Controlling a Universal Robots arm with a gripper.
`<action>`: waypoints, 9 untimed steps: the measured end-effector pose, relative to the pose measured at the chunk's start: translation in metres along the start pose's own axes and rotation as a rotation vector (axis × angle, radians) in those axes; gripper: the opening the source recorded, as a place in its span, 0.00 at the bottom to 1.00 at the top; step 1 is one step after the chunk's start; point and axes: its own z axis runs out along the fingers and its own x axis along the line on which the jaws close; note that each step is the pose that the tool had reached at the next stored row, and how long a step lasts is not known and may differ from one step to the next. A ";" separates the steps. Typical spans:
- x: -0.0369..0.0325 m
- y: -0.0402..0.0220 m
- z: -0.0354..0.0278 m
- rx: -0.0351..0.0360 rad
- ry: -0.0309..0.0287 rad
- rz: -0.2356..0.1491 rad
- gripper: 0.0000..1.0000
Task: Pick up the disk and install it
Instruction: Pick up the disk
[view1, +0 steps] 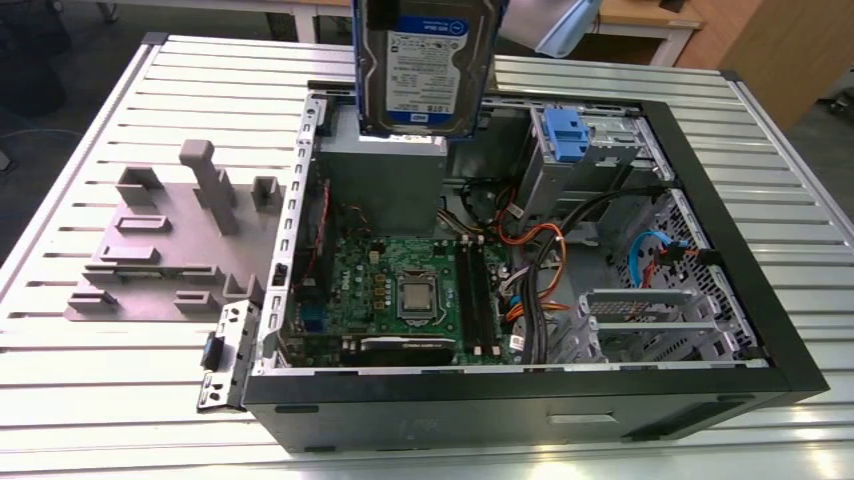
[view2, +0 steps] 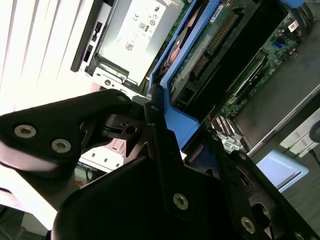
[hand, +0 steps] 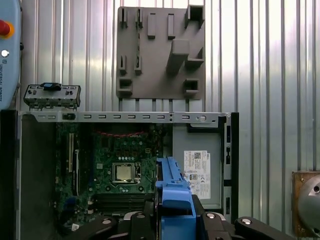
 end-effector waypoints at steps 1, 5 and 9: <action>0.0000 -0.0019 0.0000 0.0000 0.0000 0.000 0.36; 0.0001 -0.0089 -0.0002 -0.0001 0.0000 0.000 0.36; 0.0001 -0.0132 -0.0002 0.0000 0.0000 0.000 0.36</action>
